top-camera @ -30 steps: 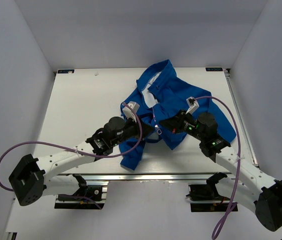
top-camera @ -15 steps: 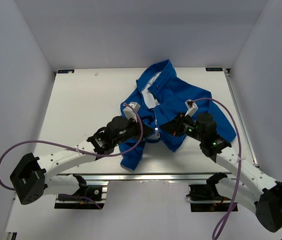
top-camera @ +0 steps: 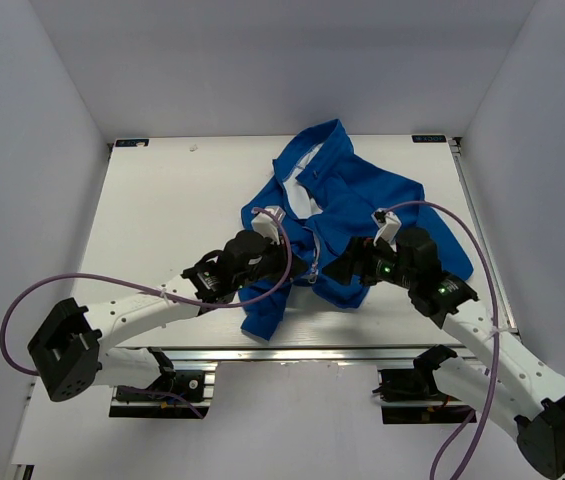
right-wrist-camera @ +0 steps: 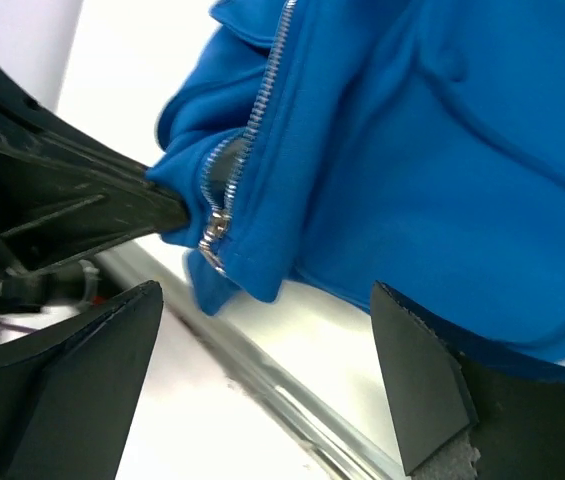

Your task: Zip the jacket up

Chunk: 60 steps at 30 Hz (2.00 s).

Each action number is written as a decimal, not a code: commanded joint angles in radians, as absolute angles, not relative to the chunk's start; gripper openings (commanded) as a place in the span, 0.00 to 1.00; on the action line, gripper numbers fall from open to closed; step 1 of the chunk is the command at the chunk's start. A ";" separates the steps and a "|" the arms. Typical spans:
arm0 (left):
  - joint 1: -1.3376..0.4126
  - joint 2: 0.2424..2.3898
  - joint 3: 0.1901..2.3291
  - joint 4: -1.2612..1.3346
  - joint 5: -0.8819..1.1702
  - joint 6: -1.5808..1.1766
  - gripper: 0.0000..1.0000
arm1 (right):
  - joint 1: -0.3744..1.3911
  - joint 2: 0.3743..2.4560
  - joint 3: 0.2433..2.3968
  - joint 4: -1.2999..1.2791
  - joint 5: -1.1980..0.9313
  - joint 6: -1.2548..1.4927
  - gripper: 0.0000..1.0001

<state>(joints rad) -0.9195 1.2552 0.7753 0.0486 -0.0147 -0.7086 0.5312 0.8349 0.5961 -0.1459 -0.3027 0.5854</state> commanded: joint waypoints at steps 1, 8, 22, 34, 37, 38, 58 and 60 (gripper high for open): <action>-0.925 1.238 0.821 0.022 -0.002 -0.744 0.00 | 0.578 0.827 0.733 -0.336 -0.201 0.415 0.89; -0.925 1.236 0.862 -0.081 -0.005 -0.764 0.00 | 0.880 0.805 0.888 -0.541 0.250 0.316 0.89; -0.925 1.216 0.867 -0.115 -0.006 -0.831 0.00 | 1.531 1.217 1.031 -0.790 1.143 0.708 0.78; -0.925 1.207 0.856 -0.112 0.000 -0.862 0.00 | 1.528 1.322 1.017 -0.677 1.174 0.755 0.64; -0.925 1.204 0.851 -0.106 0.037 -0.871 0.00 | 1.506 1.284 0.948 -0.515 1.148 0.663 0.60; -0.925 1.200 0.851 -0.104 0.040 -0.874 0.00 | 1.496 1.275 0.931 -0.474 1.135 0.613 0.60; -0.925 1.183 0.847 -0.127 0.080 -0.930 0.00 | 1.396 1.270 0.861 -0.259 1.098 0.506 0.51; -0.925 1.175 0.847 -0.124 0.089 -0.933 0.00 | 1.393 1.276 0.864 -0.258 1.115 0.526 0.49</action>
